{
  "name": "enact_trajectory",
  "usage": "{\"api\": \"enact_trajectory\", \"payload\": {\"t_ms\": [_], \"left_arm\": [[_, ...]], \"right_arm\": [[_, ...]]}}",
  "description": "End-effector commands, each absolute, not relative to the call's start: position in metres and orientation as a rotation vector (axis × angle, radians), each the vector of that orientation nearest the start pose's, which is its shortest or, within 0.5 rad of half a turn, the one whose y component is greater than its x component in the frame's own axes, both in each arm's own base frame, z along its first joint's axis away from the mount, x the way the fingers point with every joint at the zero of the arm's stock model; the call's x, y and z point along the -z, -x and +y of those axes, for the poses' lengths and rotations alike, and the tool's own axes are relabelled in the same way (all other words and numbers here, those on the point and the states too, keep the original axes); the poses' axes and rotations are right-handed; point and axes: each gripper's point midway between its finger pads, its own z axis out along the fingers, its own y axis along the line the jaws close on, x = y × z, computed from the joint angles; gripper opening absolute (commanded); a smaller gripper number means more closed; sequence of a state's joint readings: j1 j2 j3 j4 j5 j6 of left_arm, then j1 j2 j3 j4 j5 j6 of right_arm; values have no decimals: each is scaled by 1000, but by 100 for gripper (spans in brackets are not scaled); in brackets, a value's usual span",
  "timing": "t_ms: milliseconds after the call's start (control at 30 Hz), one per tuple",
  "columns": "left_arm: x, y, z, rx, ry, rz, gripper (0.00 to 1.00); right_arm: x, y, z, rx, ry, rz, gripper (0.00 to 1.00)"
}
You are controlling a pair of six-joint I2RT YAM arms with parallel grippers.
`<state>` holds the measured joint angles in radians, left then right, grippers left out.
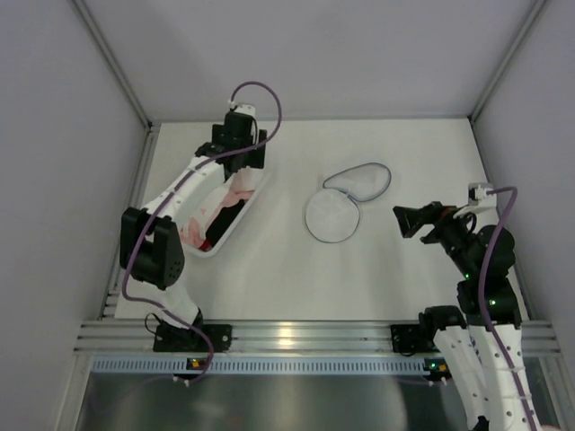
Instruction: Place the bra in the laundry bag and zip it closed
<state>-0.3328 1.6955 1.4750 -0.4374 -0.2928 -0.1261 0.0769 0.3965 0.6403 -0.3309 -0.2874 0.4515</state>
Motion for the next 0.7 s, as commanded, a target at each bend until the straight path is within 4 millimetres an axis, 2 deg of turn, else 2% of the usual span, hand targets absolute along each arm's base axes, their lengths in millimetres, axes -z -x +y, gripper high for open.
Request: {"api": "enact_trajectory", "payload": {"t_ms": [0, 67, 167, 333, 500, 633, 667], "left_arm": [[-197, -470, -106, -331, -121, 2172, 96], [-187, -472, -109, -360, -107, 2184, 96], [-187, -481, -104, -420, -81, 2170, 95], [-197, -479, -97, -457, -70, 2147, 94], [-212, -483, -101, -343, -75, 2131, 93], [-206, -491, -85, -392, -16, 2138, 88], [-203, -491, -82, -410, 0, 2139, 86]], "right_arm": [[-281, -219, 81, -605, -83, 1669, 99], [-283, -218, 80, -597, -81, 1656, 99], [-286, -222, 80, -596, -88, 1649, 99], [-291, -231, 82, -618, -100, 1642, 99], [-307, -239, 81, -608, -91, 1581, 99], [-319, -249, 77, -574, -88, 1547, 100], [-317, -253, 76, -569, -90, 1558, 99]]}}
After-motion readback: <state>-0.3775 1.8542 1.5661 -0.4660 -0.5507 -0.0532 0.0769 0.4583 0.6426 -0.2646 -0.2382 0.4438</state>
